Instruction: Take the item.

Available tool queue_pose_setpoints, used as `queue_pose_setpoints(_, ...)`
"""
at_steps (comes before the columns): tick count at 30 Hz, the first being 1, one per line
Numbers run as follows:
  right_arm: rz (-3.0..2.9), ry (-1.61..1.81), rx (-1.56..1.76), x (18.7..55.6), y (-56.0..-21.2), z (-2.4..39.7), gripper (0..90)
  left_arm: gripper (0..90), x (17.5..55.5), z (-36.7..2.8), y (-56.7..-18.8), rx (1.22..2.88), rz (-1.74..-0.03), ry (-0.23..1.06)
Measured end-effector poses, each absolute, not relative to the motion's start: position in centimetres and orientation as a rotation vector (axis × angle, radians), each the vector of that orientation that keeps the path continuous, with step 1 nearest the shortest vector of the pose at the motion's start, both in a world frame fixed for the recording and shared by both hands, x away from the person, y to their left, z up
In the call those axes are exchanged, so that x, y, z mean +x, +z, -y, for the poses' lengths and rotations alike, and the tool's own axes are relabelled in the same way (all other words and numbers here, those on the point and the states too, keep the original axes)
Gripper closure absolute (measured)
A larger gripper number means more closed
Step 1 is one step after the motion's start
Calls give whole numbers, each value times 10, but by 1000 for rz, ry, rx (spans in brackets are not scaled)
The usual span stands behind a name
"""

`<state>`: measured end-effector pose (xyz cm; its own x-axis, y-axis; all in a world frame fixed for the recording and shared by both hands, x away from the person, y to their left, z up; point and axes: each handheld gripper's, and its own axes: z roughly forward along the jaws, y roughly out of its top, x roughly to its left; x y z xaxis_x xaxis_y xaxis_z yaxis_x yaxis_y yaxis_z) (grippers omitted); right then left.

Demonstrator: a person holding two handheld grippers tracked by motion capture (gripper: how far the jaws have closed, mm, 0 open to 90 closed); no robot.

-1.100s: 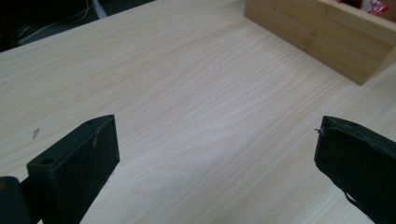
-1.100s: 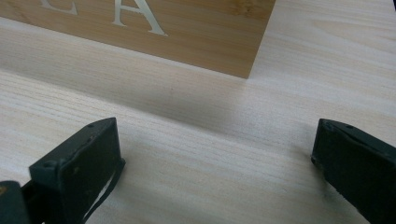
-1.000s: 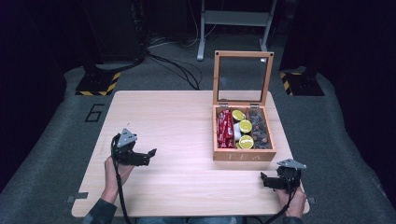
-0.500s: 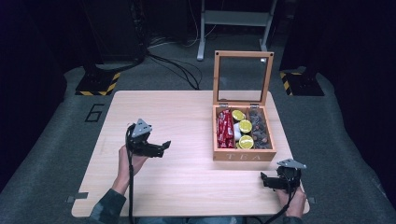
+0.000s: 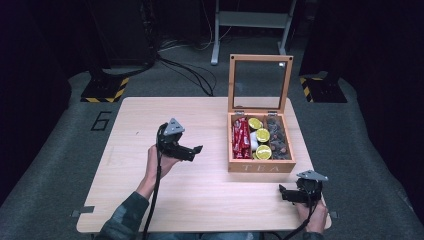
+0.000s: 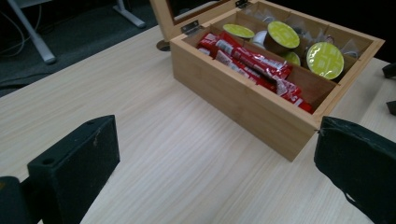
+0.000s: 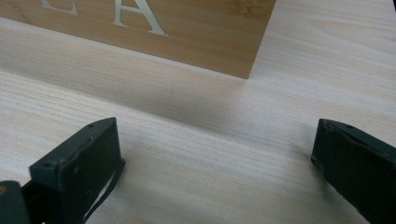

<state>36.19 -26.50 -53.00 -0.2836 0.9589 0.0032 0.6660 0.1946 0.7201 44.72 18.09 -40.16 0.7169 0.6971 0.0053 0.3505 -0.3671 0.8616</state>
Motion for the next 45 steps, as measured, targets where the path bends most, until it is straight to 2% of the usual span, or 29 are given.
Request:
queue_pose_setpoints(34, -2030, 865, 1502, 362, -530, 265, 13, 82, 490, -46, -407, 2122, -578, 327)
queue_pose_setpoints(45, -2029, 866, 1499, 362, -530, 265, 14, 126, 503, -18, -419, 2149, -562, 261)
